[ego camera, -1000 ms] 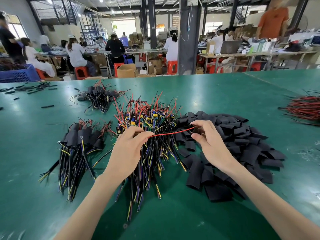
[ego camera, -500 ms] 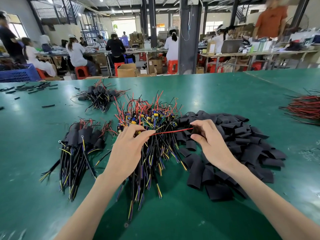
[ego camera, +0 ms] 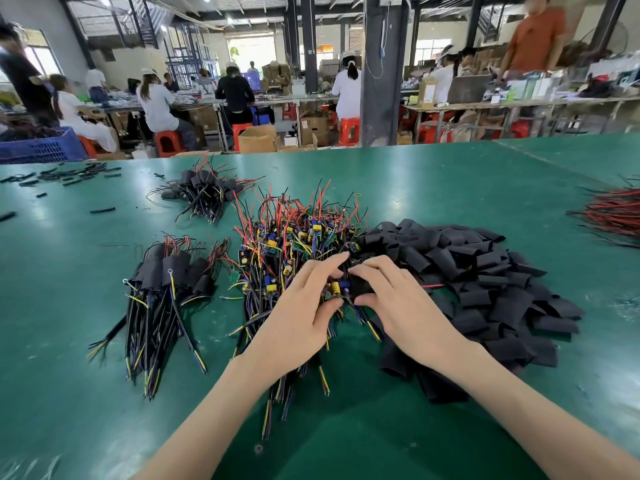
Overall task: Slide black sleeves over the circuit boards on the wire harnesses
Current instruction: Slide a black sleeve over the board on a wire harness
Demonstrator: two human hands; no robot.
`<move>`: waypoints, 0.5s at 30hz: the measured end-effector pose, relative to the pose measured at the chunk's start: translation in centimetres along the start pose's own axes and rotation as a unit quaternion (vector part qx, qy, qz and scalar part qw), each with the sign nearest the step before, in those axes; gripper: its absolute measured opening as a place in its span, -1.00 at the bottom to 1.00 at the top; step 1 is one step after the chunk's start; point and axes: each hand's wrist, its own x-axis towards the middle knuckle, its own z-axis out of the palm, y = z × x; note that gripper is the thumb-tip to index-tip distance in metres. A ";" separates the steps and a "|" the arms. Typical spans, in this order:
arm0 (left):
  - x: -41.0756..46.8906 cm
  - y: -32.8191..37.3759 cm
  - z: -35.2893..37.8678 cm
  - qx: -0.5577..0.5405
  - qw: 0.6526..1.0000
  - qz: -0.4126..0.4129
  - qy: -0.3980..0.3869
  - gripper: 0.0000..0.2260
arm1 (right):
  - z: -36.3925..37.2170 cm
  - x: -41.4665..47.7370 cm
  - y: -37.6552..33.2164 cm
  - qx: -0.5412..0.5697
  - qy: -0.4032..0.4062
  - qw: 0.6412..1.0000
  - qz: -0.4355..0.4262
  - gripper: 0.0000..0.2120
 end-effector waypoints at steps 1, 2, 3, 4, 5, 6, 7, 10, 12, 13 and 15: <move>0.0 -0.1 0.0 -0.006 1.000 -0.007 0.005 -0.47 | -0.3 0.1 0.0 0.009 -0.003 1.000 -0.003 -0.65; 0.1 -0.1 -0.1 -0.009 1.000 -0.013 0.011 -0.48 | -0.5 0.1 -0.1 0.010 -0.004 1.000 -0.011 -0.65; 0.1 -0.1 -0.1 -0.009 1.000 -0.017 0.017 -0.49 | -0.7 0.1 -0.1 0.003 -0.005 1.000 -0.022 -0.64; 0.2 -0.1 0.0 -0.009 1.000 -0.017 0.023 -0.50 | -0.7 0.1 -0.2 -0.001 -0.007 1.000 -0.030 -0.63; 0.2 -0.1 0.0 -0.010 0.999 -0.016 0.027 -0.51 | -0.7 0.0 -0.2 0.008 -0.011 1.000 -0.028 -0.63; 0.2 -0.2 0.0 -0.012 0.999 -0.014 0.030 -0.52 | -0.7 0.0 -0.2 0.028 -0.013 0.999 -0.015 -0.63; 0.2 -0.2 0.0 -0.015 0.999 -0.015 0.031 -0.52 | -0.6 -0.1 -0.2 0.056 -0.011 0.998 0.003 -0.64; 0.1 -0.2 -0.1 -0.020 0.999 -0.010 0.029 -0.54 | -0.5 -0.1 -0.1 0.128 0.000 0.991 0.038 -0.66; 0.0 -0.1 -0.1 -0.019 1.000 -0.003 0.021 -0.55 | -0.4 -0.2 -0.1 0.153 -0.011 0.987 0.050 -0.68; 0.0 -0.1 -0.1 -0.016 1.000 0.002 0.017 -0.56 | -0.4 -0.2 -0.1 0.161 -0.017 0.985 0.051 -0.68; -0.1 -0.2 0.0 -0.013 1.000 0.002 0.013 -0.57 | -0.5 -0.3 -0.1 0.163 -0.024 0.985 0.048 -0.69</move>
